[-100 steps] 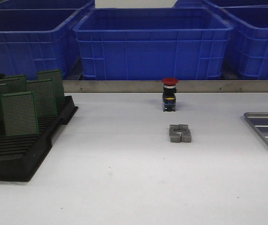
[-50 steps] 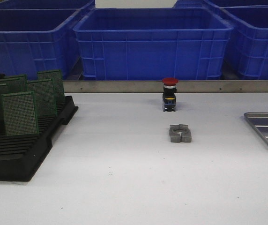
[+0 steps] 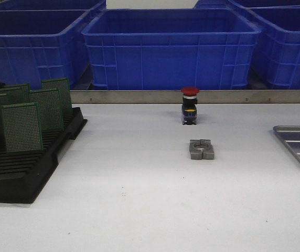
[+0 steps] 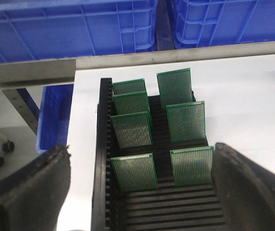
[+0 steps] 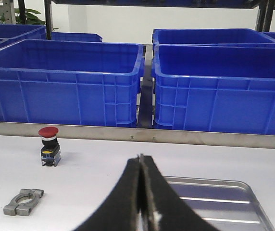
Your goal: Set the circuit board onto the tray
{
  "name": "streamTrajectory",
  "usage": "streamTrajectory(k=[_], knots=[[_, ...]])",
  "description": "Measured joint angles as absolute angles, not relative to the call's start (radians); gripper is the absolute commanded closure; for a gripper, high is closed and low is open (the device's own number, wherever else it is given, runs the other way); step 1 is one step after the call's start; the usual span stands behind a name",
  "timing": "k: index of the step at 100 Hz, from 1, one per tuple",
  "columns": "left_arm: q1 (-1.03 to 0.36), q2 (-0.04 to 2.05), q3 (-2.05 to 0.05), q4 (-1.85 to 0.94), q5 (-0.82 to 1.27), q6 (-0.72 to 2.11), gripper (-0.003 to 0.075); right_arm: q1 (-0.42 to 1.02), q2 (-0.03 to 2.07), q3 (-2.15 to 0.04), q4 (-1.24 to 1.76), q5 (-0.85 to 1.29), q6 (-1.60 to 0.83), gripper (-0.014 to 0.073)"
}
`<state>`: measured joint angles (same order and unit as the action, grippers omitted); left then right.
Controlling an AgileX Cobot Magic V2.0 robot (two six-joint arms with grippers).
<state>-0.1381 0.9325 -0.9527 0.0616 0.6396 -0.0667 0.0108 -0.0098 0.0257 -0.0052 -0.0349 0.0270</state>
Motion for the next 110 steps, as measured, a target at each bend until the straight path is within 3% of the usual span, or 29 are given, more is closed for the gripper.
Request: streamTrajectory(k=[59, 110], knots=[[-0.138, 1.388, -1.376, -0.198, 1.196, 0.810, 0.0153, 0.011, -0.010, 0.026, -0.005, -0.035, 0.027, 0.0662], [-0.138, 1.545, -1.384, -0.241, 1.165, 1.297, 0.0153, 0.011, -0.010, 0.026, -0.005, -0.035, 0.027, 0.0662]])
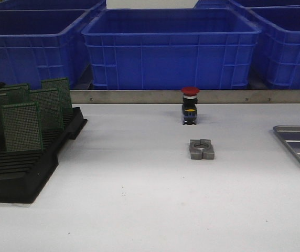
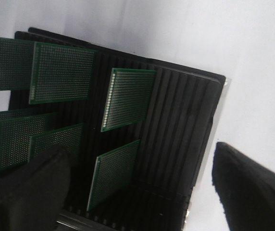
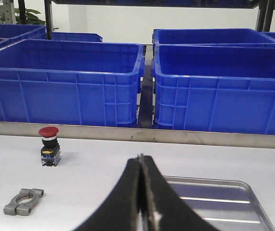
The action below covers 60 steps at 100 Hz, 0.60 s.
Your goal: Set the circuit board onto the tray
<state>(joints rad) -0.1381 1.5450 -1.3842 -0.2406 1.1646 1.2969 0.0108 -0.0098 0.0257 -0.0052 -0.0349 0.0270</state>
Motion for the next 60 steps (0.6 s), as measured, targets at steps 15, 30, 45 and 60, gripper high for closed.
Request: streamTrajectory(k=[15, 30, 45, 60], knots=[[-0.138, 1.577, -1.385, -0.245, 1.130, 1.346, 0.0153, 0.011, -0.010, 0.026, -0.005, -0.035, 0.027, 0.0662], [-0.138, 1.608, -1.385, -0.255, 1.087, 1.356, 0.0153, 0.011, -0.010, 0.026, -0.005, -0.035, 0.027, 0.0662], [-0.138, 1.643, -1.385, -0.265, 1.063, 1.363, 0.0153, 0.011, -0.010, 0.026, -0.005, -0.035, 0.027, 0.0662], [-0.138, 1.686, -1.385, -0.274, 1.056, 1.401, 0.0153, 0.011, -0.010, 0.026, -0.005, -0.035, 0.027, 0.0662]])
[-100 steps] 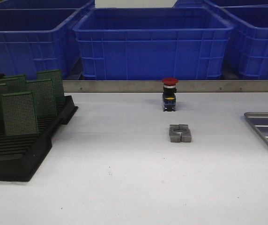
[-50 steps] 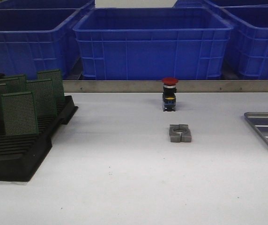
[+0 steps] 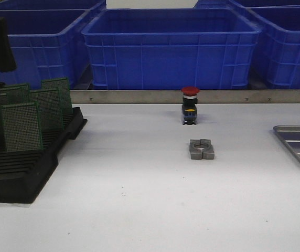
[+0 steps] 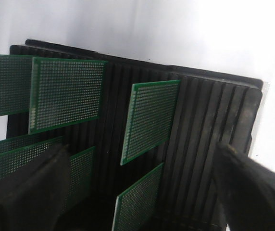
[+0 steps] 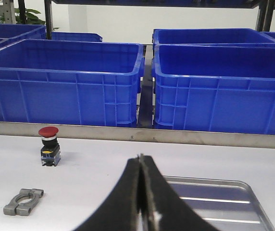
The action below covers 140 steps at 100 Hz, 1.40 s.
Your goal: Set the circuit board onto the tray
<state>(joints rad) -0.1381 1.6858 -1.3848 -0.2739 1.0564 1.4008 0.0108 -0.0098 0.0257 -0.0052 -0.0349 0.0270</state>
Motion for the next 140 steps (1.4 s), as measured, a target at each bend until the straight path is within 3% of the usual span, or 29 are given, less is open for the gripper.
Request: streamTrajectory(k=[94, 108, 132, 140], knots=[[-0.138, 1.867, -1.386, -0.306, 1.006, 1.435, 0.0167, 0.011, -0.010, 0.026, -0.005, -0.035, 0.027, 0.0662], [-0.138, 1.867, -1.386, -0.309, 1.007, 1.435, 0.0304, 0.011, -0.010, 0.026, -0.005, -0.035, 0.027, 0.0662], [-0.138, 1.867, -1.386, -0.309, 0.981, 1.435, 0.0717, 0.011, -0.010, 0.026, -0.005, -0.035, 0.027, 0.0662], [-0.138, 1.865, -1.388, -0.307, 1.005, 1.444, 0.0738, 0.011, -0.010, 0.026, -0.005, -0.035, 0.027, 0.0662]])
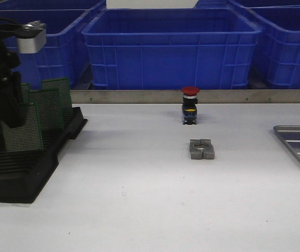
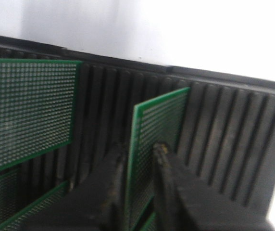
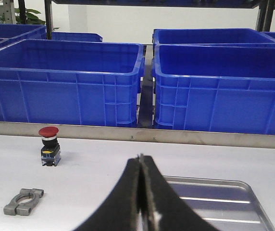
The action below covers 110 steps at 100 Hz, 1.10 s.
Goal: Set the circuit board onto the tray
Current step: 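Reach the left gripper into the black rack and grasp a green board, then lift the green board out of the rack with the left gripper toward center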
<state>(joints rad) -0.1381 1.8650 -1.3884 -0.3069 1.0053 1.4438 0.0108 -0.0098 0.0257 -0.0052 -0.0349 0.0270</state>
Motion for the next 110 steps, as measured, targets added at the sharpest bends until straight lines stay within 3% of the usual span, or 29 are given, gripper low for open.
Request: streamTrajectory(k=[32, 78, 110], knots=[[-0.138, 1.869, -1.433, -0.301, 1.090, 1.455, 0.0738, 0.011, -0.010, 0.026, -0.005, -0.035, 0.027, 0.0662], [-0.138, 1.862, -1.676, -0.515, 1.218, 1.397, 0.0738, 0.011, -0.010, 0.026, -0.005, -0.035, 0.027, 0.0662], [-0.289, 1.811, -1.685, -0.685, 1.223, 1.232, 0.0739, 0.011, -0.010, 0.026, -0.005, -0.035, 0.027, 0.0662]])
